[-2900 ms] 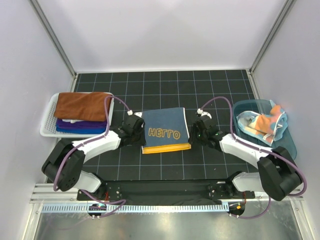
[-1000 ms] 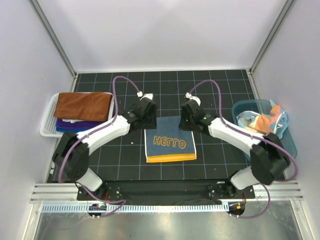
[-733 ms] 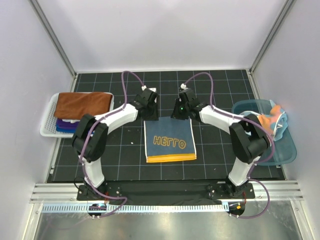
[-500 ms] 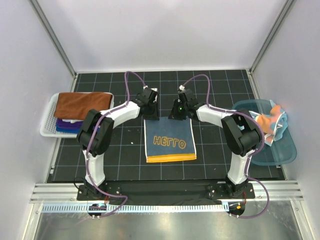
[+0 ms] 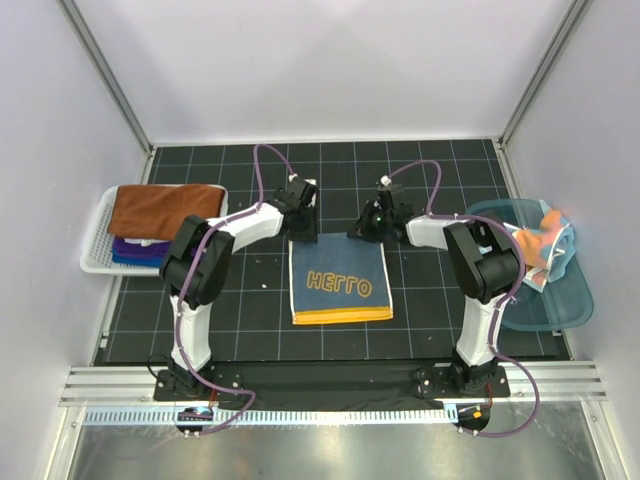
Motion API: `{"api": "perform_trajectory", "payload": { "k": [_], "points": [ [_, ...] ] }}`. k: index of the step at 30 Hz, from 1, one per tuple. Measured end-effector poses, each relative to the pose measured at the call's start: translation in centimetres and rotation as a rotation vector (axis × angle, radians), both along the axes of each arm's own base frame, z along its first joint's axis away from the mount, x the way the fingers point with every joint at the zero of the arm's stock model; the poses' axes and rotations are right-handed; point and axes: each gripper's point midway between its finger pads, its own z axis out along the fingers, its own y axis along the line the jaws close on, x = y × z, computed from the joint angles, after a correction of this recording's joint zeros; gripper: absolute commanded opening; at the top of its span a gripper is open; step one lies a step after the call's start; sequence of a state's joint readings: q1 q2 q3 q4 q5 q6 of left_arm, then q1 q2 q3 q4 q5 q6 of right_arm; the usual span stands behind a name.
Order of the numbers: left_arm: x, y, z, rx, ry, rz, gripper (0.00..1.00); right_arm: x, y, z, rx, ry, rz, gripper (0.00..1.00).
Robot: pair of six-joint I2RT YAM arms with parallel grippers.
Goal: Fold and stack the towels
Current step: Fold the towel
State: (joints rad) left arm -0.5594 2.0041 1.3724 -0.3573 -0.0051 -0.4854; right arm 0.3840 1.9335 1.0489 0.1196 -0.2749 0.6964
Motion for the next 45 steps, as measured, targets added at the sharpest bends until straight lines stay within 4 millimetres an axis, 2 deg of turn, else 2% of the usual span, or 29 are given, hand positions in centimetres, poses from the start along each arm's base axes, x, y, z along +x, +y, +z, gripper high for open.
{"api": "perform_trajectory", "payload": {
  "k": [8,20,31,39,45],
  "points": [
    [0.4,0.7,-0.1,0.028,-0.015,0.024,0.34,0.4,-1.4,-0.1,0.053,-0.006,-0.025,0.06],
    [1.6,3.4,-0.1,0.075,-0.028,0.07,0.34,0.7,-5.8,-0.1,0.081,0.01,-0.101,0.06],
    [1.8,6.7,-0.3,0.131,-0.019,0.115,0.36,0.5,-6.9,-0.1,0.098,0.023,-0.111,0.05],
    [1.6,6.8,0.0,0.126,-0.012,0.108,0.42,0.3,-7.7,0.0,0.09,0.048,-0.128,0.06],
    [1.3,6.4,0.1,0.105,0.0,0.093,0.46,0.1,-8.1,0.8,0.067,0.057,-0.128,0.12]
  ]
}}
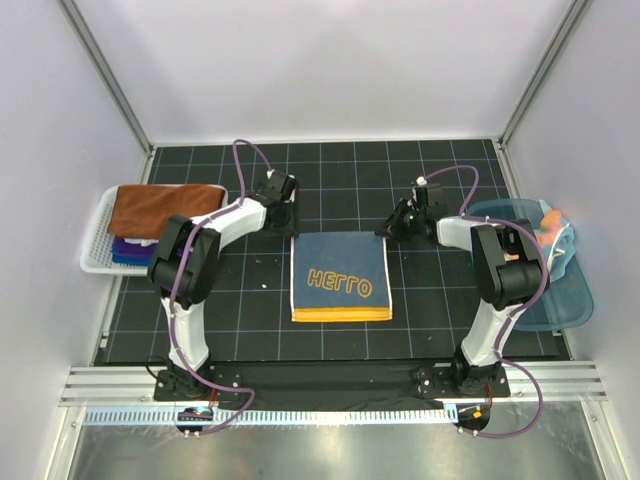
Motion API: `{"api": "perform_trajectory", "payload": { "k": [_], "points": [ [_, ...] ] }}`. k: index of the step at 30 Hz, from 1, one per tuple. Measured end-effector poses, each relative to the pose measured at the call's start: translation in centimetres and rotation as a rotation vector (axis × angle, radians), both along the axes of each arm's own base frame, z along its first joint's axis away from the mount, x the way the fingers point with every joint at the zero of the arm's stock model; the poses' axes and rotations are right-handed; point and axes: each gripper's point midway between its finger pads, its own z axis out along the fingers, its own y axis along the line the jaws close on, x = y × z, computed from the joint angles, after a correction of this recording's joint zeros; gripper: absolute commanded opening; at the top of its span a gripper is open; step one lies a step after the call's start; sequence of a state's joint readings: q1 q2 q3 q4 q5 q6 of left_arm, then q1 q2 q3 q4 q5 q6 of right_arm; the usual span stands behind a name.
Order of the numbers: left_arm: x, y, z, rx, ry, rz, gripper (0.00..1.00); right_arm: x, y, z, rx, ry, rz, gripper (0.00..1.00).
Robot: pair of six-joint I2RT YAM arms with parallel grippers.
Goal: Fold and stack the towels
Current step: Fold the towel
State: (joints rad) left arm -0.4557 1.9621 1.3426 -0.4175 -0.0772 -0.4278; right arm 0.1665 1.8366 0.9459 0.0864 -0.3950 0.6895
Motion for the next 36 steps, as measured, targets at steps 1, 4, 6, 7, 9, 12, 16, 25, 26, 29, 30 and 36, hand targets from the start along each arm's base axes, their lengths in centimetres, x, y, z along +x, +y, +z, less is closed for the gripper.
{"api": "perform_trajectory", "payload": {
  "k": [1,4,6,7,9,12,16,25,26,29,30,36],
  "points": [
    [0.0,-0.1,0.1,-0.004,0.0,-0.002,0.46,0.1,-0.1,0.3,-0.006,-0.003,-0.002,0.13],
    [-0.1,-0.3,0.3,-0.016,-0.001,-0.008,0.46,0.5,-0.6,1.5,-0.028,-0.023,-0.012,0.14],
    [-0.1,-0.4,0.4,-0.022,0.001,-0.011,0.47,0.6,-1.0,2.2,-0.05,-0.039,-0.017,0.16],
    [-0.2,-0.5,0.4,-0.026,0.003,-0.013,0.46,0.6,-1.2,2.6,-0.063,-0.044,-0.021,0.16],
    [-0.3,-0.6,0.4,-0.031,0.007,-0.016,0.46,0.5,-1.7,3.0,-0.092,-0.049,-0.027,0.18],
    [-0.4,-0.8,0.4,-0.042,0.012,-0.018,0.47,0.2,-2.4,3.0,-0.137,-0.048,-0.033,0.21],
    [-0.4,-0.9,0.4,-0.05,0.017,-0.018,0.46,-0.4,-3.1,2.2,-0.186,-0.024,-0.027,0.27],
    [-0.5,-1.1,0.4,-0.07,0.023,0.004,0.43,-1.0,-3.1,1.6,-0.25,-0.024,0.007,0.31],
    [-0.5,-1.2,0.4,-0.076,0.024,0.006,0.43,-1.0,-3.0,1.6,-0.254,-0.026,0.012,0.31],
    [-0.8,-1.3,-0.1,-0.091,0.036,0.014,0.42,-1.0,-2.5,1.7,-0.265,-0.036,0.026,0.31],
    [-1.1,-1.3,-0.3,-0.093,0.043,0.016,0.42,-1.0,-2.4,1.7,-0.27,-0.039,0.031,0.32],
    [-1.1,-1.5,-0.4,-0.114,0.031,0.031,0.41,-0.8,-2.0,1.2,-0.295,-0.04,0.047,0.33]
  ]
}}
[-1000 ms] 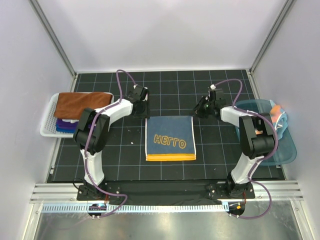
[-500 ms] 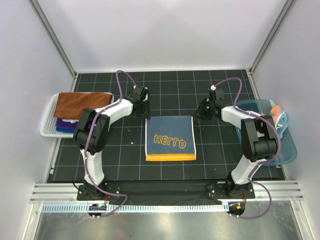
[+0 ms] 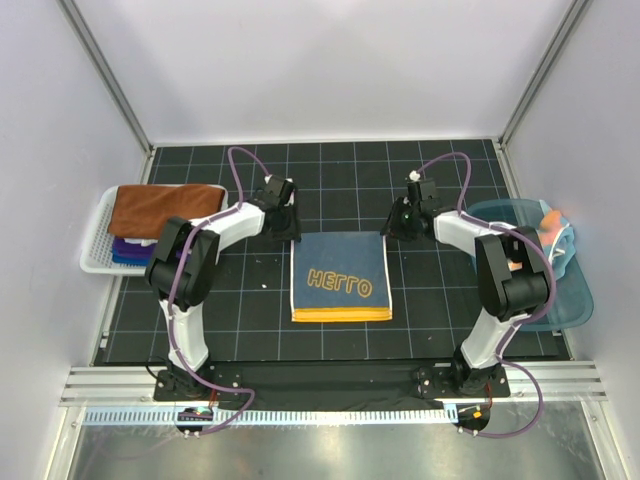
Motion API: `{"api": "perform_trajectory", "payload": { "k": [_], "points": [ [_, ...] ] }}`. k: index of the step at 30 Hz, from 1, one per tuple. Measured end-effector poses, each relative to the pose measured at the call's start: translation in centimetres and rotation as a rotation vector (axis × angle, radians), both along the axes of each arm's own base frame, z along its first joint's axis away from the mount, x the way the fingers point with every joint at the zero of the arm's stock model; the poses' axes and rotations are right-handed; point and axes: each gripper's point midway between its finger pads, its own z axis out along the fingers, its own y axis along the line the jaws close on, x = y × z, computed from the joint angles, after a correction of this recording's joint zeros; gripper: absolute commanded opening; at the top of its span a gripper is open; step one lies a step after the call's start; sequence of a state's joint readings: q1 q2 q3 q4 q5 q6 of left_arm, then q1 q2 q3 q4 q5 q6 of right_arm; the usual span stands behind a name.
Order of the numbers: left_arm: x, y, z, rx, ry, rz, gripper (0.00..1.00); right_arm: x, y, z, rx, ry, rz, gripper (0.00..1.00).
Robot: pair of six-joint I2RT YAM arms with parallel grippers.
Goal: Fold and stack the towels
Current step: Fold the towel
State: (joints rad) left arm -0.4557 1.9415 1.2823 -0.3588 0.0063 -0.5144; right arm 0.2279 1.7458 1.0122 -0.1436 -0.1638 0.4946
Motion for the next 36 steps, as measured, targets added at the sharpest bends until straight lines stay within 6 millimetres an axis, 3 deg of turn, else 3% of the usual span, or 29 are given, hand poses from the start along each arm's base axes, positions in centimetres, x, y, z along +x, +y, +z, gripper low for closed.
{"api": "perform_trajectory", "payload": {
  "k": [10,27,36],
  "points": [
    [0.2,-0.1,0.0,-0.006,-0.007,0.005,0.39,0.2,-0.4,-1.6,-0.053,0.026,0.009,0.35],
    [0.4,-0.3,0.0,-0.019,-0.009,0.022,0.37,0.5,0.5,-1.9,-0.101,0.011,0.032,0.36],
    [0.6,-0.5,-0.1,-0.027,-0.017,0.022,0.3,0.9,0.5,-1.9,-0.102,0.005,0.03,0.35]
  ]
}}
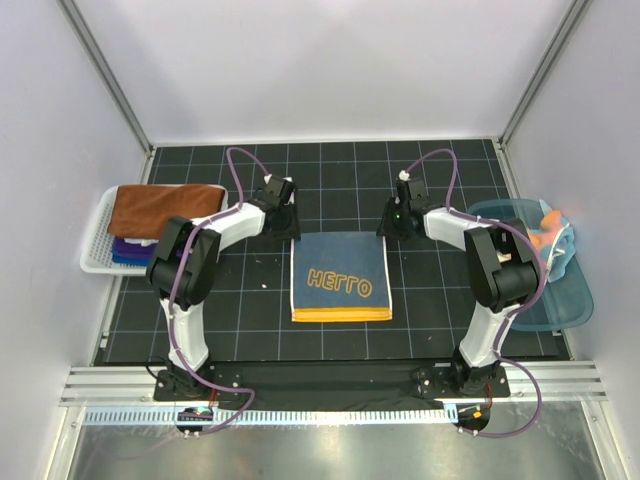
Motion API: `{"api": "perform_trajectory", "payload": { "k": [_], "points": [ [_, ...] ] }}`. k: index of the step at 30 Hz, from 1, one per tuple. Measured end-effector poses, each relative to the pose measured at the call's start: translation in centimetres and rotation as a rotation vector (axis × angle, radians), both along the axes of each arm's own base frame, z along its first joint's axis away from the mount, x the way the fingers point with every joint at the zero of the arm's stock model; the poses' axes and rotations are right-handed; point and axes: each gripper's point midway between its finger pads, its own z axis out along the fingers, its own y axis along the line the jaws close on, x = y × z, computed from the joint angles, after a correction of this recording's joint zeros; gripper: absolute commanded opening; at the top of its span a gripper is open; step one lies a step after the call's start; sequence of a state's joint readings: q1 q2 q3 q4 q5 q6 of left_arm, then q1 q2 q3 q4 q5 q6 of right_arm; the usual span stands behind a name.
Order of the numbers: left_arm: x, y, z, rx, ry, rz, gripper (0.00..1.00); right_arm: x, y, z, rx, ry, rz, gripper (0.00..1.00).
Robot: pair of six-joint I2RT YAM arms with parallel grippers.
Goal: Fold and stack the towels
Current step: Fold the towel
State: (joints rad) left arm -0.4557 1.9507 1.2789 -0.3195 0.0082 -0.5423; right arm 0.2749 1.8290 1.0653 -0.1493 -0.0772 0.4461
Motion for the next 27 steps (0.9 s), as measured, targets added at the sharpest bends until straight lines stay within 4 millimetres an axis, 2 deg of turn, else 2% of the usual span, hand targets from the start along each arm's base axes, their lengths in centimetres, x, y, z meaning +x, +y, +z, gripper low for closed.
{"api": "perform_trajectory", "payload": {
  "k": [10,20,22,27],
  "points": [
    [0.2,-0.3,0.0,-0.011,-0.006,-0.005,0.2,0.5,0.2,-0.1,0.004,-0.011,0.0,0.31],
    [0.6,-0.4,-0.1,-0.02,-0.028,-0.004,0.05,0.8,0.3,-0.2,0.006,-0.016,0.002,0.11],
    [0.8,-0.3,-0.1,-0.015,-0.04,0.003,0.01,0.8,0.3,-0.2,0.005,-0.014,0.002,0.1],
    [1.7,0.2,0.1,0.012,-0.075,0.03,0.01,1.2,0.2,0.1,-0.004,-0.019,-0.003,0.09]
  ]
}}
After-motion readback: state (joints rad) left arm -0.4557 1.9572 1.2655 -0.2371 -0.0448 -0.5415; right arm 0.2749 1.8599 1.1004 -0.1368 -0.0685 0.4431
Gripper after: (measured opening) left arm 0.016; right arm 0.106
